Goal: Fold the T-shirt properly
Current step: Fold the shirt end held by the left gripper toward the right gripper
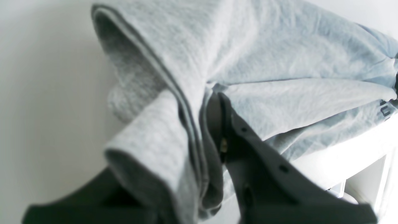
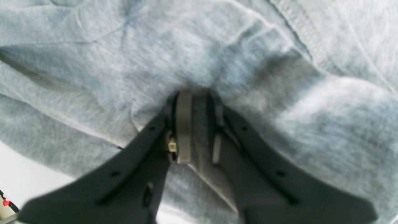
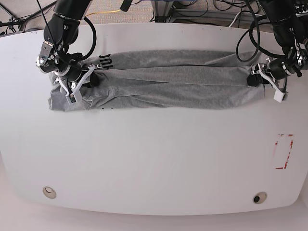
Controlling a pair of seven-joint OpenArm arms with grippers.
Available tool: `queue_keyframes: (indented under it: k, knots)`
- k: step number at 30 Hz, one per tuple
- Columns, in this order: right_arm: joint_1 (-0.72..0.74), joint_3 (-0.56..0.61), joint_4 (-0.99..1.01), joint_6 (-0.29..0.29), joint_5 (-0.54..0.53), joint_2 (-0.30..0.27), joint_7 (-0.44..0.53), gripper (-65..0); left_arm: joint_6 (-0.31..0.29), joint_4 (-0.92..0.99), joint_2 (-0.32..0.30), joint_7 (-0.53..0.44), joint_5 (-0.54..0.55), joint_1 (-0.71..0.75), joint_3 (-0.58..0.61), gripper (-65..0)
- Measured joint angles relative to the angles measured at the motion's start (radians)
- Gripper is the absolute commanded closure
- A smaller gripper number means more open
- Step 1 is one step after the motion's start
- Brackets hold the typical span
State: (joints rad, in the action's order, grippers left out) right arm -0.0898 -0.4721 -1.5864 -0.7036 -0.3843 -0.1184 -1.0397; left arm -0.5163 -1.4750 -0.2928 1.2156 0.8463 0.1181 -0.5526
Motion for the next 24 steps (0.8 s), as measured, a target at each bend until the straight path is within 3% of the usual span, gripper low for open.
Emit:
queue_keyframes:
  k: [7, 10, 15, 24]
  knots:
    - [0.0, 0.0, 0.0, 0.0, 0.003, 0.002, 0.0, -8.2, 0.002, -0.01, 0.011, 0.002, -0.006, 0.003, 0.0, -3.1]
    - [0.0, 0.001, 0.0, 0.0, 0.007, 0.002, 0.0, -8.2, 0.009, -0.107, 0.027, 0.017, -0.023, 0.022, 0.005, -3.1]
    - [0.001, 0.001, 0.0, 0.0, 0.005, 0.002, 0.0, -8.2, 0.008, -0.303, 0.018, 0.005, -0.014, 0.047, 0.09, -3.1]
    - [0.003, 0.002, 0.0, 0.0, 0.008, 0.002, 0.0, -8.2, 0.004, -0.409, 0.052, 0.01, -0.019, 0.083, 0.256, -3.1]
